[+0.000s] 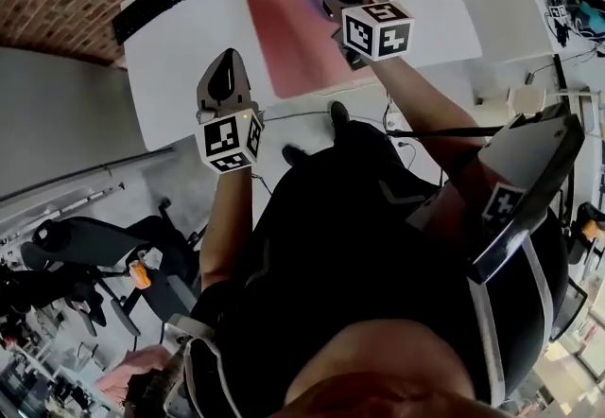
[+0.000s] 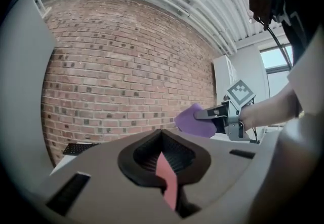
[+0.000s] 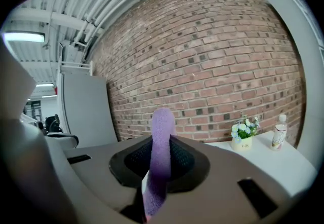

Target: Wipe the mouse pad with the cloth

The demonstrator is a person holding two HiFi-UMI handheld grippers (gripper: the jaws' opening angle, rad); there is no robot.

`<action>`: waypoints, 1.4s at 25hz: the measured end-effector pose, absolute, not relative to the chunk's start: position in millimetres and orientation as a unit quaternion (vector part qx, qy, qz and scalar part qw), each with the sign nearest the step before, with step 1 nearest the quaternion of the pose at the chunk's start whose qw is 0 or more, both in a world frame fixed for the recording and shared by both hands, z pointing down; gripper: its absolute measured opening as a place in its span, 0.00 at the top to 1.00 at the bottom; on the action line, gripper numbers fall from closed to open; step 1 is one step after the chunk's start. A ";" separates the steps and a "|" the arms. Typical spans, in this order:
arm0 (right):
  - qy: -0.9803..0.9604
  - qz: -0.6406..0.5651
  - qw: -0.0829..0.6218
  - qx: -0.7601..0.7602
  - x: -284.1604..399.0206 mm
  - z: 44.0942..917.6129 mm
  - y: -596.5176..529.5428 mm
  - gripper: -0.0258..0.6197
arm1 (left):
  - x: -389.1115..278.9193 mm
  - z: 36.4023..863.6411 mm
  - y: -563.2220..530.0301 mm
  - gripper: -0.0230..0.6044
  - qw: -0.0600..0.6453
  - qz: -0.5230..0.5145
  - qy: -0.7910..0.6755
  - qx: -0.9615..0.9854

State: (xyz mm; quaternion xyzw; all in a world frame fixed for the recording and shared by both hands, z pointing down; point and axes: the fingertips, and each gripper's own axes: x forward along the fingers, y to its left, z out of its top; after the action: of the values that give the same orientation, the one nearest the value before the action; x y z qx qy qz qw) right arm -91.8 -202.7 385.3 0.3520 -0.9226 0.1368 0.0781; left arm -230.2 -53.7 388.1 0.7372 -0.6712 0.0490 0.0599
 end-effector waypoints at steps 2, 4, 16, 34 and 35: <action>-0.926 0.128 0.072 0.349 -78.0 380.4 -199.7 0.87 | -221.5 382.2 -55.0 0.96 0.058 0.052 -0.667 0.741; -0.926 0.122 0.074 0.349 -64.7 377.3 -196.3 0.87 | -218.7 377.1 -55.3 0.96 0.061 0.057 -0.671 0.737; -0.936 0.095 0.053 0.334 -12.4 360.8 -189.6 0.87 | -172.9 356.3 -69.4 0.96 0.069 0.040 -0.689 0.720; -0.938 0.090 0.039 0.332 17.9 355.5 -195.7 0.87 | -154.3 348.0 -69.0 0.96 0.065 0.038 -0.703 0.708; -0.938 0.089 0.040 0.333 18.2 355.6 -196.0 0.87 | -153.7 347.4 -69.4 0.96 0.064 0.037 -0.702 0.709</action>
State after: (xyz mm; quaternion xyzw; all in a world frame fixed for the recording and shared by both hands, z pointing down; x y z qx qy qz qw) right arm 18.2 -196.0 355.6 0.3328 -0.9379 0.0890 0.0397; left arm -153.7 -69.4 347.4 0.7087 -0.7017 0.0373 0.0639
